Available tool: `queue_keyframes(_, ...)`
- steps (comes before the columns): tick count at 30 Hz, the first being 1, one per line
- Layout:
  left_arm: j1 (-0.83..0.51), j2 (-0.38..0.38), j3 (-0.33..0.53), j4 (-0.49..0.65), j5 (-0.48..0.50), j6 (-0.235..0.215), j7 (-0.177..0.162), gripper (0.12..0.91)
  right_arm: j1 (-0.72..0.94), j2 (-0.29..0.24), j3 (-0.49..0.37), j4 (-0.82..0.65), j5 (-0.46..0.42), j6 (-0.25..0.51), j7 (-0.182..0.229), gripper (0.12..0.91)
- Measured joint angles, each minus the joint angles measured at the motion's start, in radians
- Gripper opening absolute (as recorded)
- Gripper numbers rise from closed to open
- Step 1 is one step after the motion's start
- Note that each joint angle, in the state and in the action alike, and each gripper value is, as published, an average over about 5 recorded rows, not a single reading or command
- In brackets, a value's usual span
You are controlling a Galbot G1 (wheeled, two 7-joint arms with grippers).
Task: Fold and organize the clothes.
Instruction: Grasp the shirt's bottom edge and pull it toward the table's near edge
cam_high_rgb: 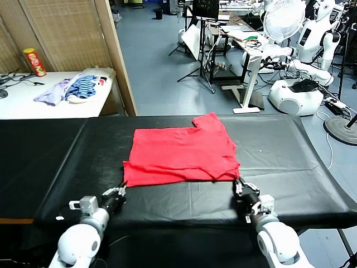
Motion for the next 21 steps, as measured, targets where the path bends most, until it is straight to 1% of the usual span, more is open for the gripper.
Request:
queue_keyframes(6,0.062,0.042,-0.022,-0.050,0.044,0.006,0.003,0.125,-0.056,-0.021,0.010,0.053,0.003,-0.036,0.002,0.132)
queue_keyframes(14,0.182,0.043,-0.052,-0.134,0.060,0.007,0.006,0.125,-0.158,-0.020,0.017,0.125,-0.002,-0.055,0.012,0.135)
queue_keyframes(16,0.210,0.043,-0.061,-0.150,0.062,0.008,0.005,0.125,-0.180,-0.019,0.020,0.141,-0.003,-0.061,0.013,0.171)
queue_keyframes(18,0.233,0.044,-0.069,-0.163,0.062,0.012,0.004,0.125,-0.201,-0.020,0.024,0.158,-0.004,-0.069,0.013,0.241)
queue_keyframes(21,0.265,0.044,-0.082,-0.182,0.062,0.020,0.002,0.128,-0.231,-0.027,0.033,0.188,-0.004,-0.086,0.012,0.390)
